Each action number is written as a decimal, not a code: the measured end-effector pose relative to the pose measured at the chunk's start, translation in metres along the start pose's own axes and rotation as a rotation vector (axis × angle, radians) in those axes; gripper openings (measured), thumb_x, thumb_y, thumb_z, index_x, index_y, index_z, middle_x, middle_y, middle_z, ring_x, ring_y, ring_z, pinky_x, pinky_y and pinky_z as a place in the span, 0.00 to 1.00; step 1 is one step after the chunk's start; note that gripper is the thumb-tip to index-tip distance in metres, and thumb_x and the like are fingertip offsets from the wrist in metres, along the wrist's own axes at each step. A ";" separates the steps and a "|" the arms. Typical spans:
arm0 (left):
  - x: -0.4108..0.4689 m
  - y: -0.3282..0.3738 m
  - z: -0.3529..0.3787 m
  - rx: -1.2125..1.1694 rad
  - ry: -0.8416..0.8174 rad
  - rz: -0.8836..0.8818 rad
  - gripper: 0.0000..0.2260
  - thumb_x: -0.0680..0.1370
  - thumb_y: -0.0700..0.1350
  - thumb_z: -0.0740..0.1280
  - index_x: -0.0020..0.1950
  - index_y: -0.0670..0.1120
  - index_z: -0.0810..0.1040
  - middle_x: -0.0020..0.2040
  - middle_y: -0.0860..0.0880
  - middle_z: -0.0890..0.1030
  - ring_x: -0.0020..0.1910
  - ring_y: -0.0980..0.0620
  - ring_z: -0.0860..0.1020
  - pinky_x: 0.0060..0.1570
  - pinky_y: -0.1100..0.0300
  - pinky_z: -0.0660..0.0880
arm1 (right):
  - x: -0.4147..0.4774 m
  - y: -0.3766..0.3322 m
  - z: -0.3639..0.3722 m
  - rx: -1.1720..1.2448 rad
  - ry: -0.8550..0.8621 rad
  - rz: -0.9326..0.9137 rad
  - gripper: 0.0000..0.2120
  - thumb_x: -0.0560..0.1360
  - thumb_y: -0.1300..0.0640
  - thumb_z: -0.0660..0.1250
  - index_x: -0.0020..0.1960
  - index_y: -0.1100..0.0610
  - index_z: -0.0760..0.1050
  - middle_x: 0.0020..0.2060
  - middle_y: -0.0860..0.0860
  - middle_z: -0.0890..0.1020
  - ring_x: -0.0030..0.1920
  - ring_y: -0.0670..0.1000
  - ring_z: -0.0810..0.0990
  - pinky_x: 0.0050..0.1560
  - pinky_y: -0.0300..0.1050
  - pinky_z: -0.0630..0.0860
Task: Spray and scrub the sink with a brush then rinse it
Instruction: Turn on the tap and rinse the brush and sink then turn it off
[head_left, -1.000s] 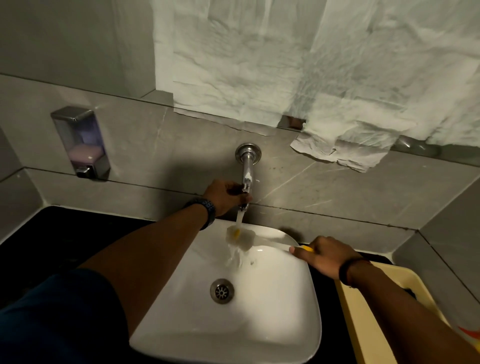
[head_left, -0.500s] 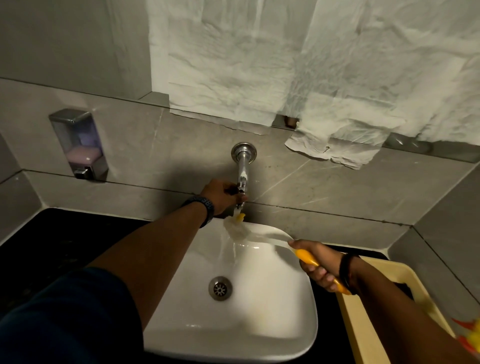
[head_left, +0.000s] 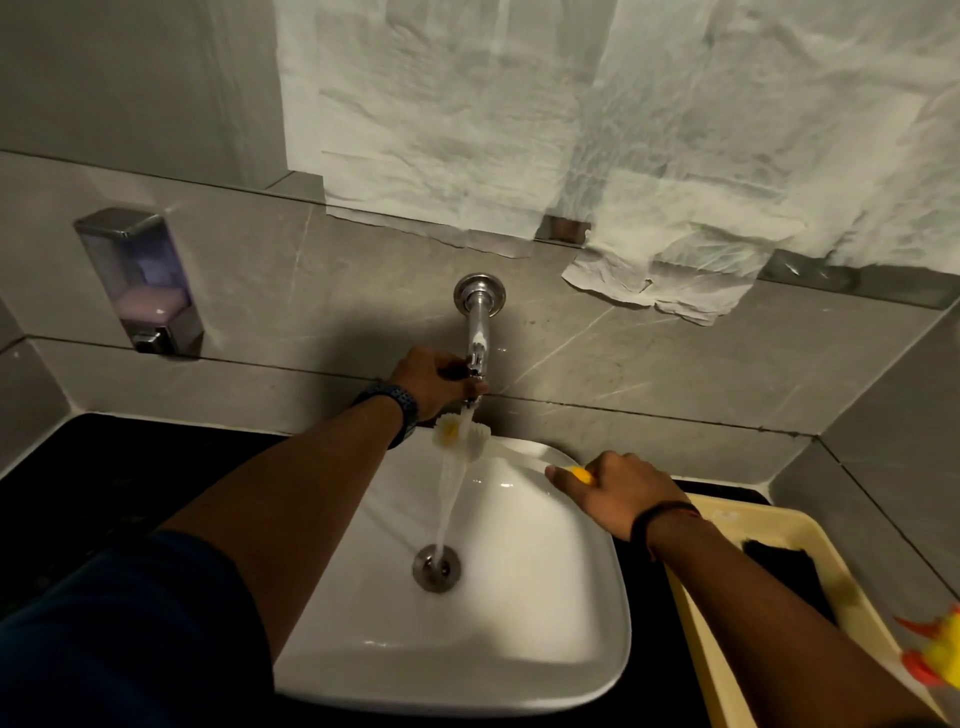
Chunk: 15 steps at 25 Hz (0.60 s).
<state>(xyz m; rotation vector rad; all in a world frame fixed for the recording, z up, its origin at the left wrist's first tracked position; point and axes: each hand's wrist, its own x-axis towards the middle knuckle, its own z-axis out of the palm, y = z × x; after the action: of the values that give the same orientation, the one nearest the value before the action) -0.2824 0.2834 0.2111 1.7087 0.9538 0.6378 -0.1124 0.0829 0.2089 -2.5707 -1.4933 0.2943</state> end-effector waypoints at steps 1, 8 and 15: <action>-0.001 0.001 0.000 0.010 0.007 -0.006 0.13 0.65 0.49 0.77 0.47 0.51 0.82 0.43 0.51 0.84 0.47 0.52 0.81 0.41 0.60 0.76 | 0.001 0.000 0.002 0.110 -0.034 0.042 0.30 0.67 0.26 0.56 0.27 0.52 0.67 0.26 0.48 0.75 0.30 0.51 0.75 0.30 0.44 0.66; -0.002 0.007 0.025 0.407 0.357 0.052 0.17 0.62 0.58 0.77 0.40 0.49 0.76 0.34 0.51 0.80 0.33 0.54 0.78 0.31 0.61 0.73 | -0.001 0.011 0.013 0.298 -0.094 0.117 0.32 0.69 0.29 0.60 0.27 0.57 0.69 0.25 0.51 0.75 0.28 0.52 0.74 0.35 0.47 0.68; 0.004 -0.012 0.023 0.936 0.225 0.611 0.34 0.77 0.53 0.60 0.75 0.44 0.44 0.78 0.43 0.51 0.76 0.45 0.49 0.74 0.51 0.48 | -0.014 0.019 0.011 -0.267 0.195 -0.092 0.28 0.71 0.27 0.49 0.34 0.49 0.70 0.31 0.50 0.76 0.32 0.52 0.70 0.34 0.44 0.65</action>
<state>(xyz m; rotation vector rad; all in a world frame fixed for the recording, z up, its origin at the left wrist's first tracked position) -0.2660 0.2766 0.1919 2.8710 0.9457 0.8568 -0.1060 0.0623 0.1951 -2.6210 -1.6680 -0.1749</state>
